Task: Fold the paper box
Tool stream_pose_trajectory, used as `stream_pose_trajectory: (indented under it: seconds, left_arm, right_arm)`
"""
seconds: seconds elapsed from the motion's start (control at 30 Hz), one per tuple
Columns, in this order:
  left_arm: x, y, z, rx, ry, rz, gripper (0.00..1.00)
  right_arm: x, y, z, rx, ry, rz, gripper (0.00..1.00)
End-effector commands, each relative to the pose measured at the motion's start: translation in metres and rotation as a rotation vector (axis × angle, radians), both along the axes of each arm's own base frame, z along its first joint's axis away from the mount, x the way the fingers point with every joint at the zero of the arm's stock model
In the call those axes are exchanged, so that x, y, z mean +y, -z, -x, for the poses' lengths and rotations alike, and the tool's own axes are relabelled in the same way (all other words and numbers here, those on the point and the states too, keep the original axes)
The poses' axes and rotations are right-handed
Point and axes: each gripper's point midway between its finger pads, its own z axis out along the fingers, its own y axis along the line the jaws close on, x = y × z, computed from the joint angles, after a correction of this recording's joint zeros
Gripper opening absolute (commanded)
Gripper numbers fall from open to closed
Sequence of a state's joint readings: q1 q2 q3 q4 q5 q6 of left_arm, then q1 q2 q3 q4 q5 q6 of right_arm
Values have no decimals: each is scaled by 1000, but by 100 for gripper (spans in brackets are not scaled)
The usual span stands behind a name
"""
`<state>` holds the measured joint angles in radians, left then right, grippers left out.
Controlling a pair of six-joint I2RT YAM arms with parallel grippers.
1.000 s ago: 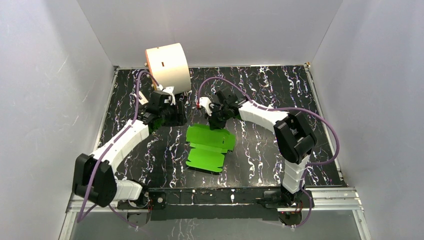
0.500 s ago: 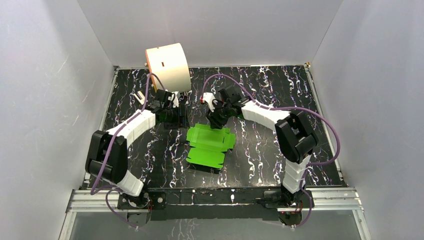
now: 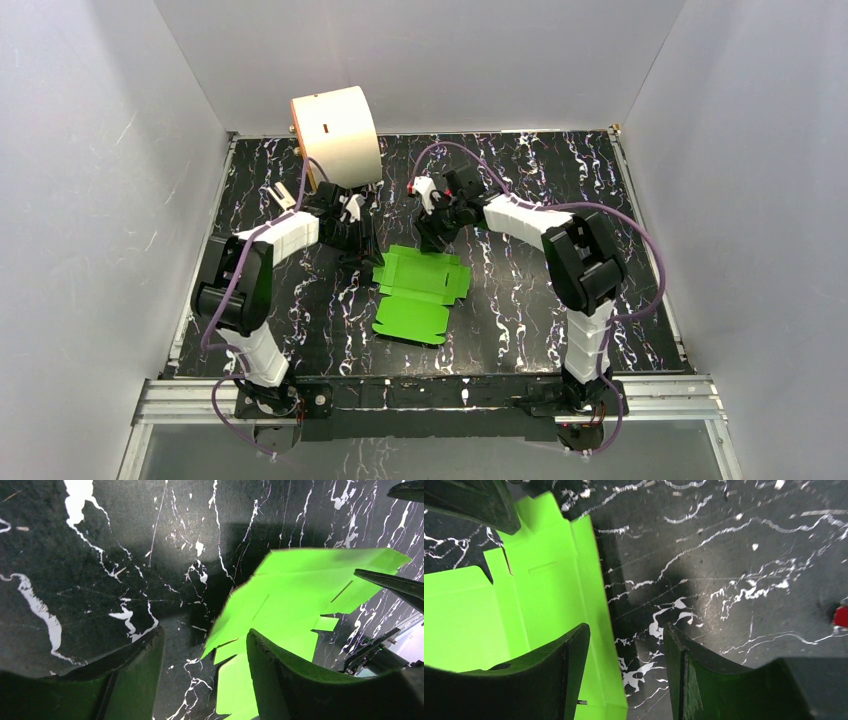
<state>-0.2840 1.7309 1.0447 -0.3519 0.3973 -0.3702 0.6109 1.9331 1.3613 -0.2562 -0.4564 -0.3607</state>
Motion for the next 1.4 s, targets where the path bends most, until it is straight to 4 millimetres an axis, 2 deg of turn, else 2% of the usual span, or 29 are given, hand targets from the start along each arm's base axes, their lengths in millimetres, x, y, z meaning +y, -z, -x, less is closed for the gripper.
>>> stream_pose_trajectory:
  seconds: [0.0, 0.13, 0.43, 0.53, 0.6, 1.07, 1.23, 1.37]
  left_arm:
    - [-13, -7, -2, 38, 22, 79, 57]
    - [-18, 0, -1, 66, 38, 104, 51]
    - [-23, 6, 2, 83, 88, 132, 18]
    - [-24, 2, 2, 63, 112, 142, 8]
    - [-23, -4, 1, 34, 127, 139, 4]
    - [-21, -54, 2, -212, 211, 160, 2]
    - [-21, -65, 7, -261, 233, 176, 2]
    - [-20, -69, 8, -285, 233, 172, 2]
  right_arm:
    - [11, -5, -2, 39, -16, -62, 65]
    - [13, -5, -2, 37, -22, -90, 65]
    - [21, -1, -4, 89, -76, -127, 66]
    - [27, -2, -1, 121, -112, -148, 66]
    - [30, -3, 1, 137, -131, -158, 66]
    - [15, -8, 7, 199, -145, -187, 65]
    - [9, -10, 13, 213, -172, -194, 59]
    - [7, -21, 19, 220, -209, -228, 47]
